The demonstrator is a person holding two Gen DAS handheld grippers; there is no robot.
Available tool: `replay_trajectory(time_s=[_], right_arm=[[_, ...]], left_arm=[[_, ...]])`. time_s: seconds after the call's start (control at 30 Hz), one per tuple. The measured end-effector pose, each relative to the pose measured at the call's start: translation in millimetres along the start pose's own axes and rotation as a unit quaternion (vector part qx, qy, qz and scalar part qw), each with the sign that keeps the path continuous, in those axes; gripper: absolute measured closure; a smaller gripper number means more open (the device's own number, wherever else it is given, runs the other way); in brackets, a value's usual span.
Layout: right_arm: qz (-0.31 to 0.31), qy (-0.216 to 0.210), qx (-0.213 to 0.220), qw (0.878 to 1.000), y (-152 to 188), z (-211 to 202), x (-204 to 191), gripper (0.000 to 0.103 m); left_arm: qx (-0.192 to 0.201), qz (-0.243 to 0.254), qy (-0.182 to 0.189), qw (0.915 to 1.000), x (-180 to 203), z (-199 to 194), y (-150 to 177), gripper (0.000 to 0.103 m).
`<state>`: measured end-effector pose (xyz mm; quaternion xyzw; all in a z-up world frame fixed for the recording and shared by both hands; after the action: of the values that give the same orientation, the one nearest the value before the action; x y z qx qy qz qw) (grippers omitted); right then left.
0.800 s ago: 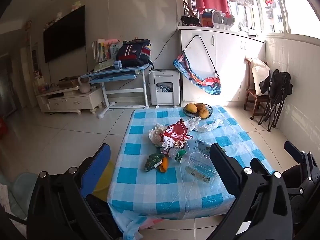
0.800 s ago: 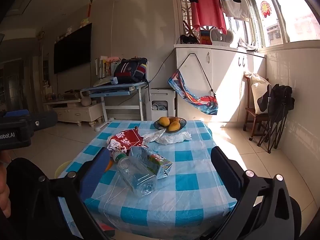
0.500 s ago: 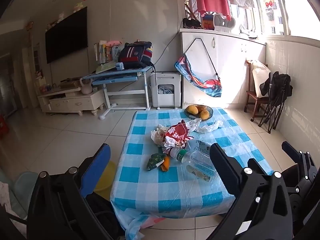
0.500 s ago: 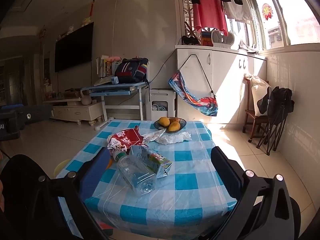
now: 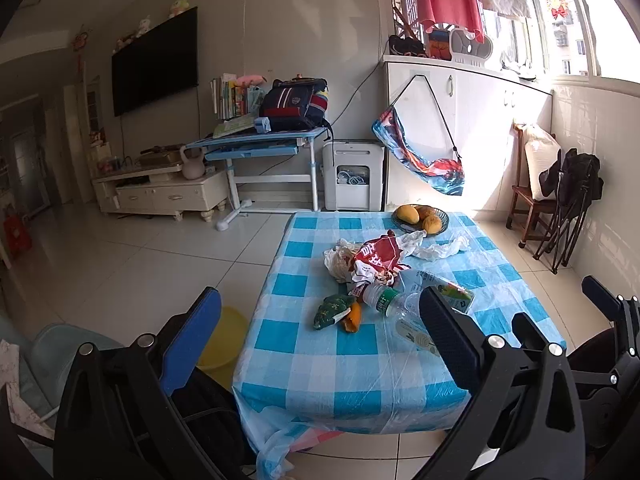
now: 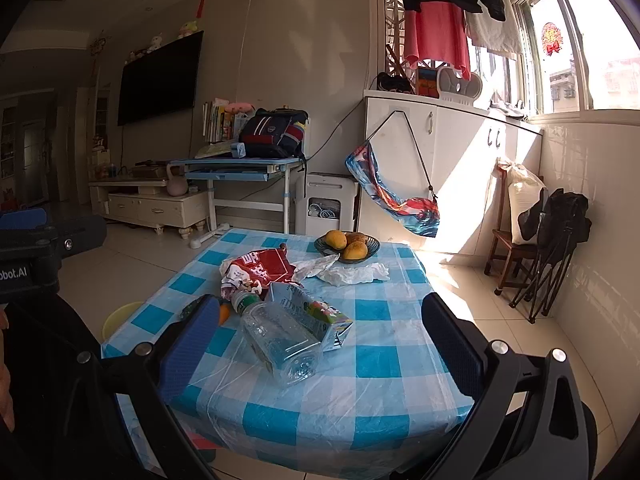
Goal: Collect trash
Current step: 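Move both tools toward the cluttered checked table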
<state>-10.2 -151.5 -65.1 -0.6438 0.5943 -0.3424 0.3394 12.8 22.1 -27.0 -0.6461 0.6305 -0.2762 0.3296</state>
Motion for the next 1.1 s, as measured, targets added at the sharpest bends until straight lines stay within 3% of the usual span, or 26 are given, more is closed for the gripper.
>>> replay_trajectory(time_s=[1.1], right_arm=[[-0.006, -0.007, -0.009, 1.0, 1.2, 0.0, -2.9, 0.006]], left_arm=[[-0.007, -0.007, 0.002, 1.0, -5.7, 0.4, 10.0, 0.007]])
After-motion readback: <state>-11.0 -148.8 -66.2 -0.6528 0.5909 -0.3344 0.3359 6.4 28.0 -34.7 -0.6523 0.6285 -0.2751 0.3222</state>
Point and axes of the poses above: each gripper's, at about its wrist camera, not at the fingertips, and z roughly the way its jaws point, x to its right, y to its underside, the point moved 4 cm from there along z, roughly the way its jaws point, and after that the axes turned 12 degrees about -x, right-handed, at the moved point
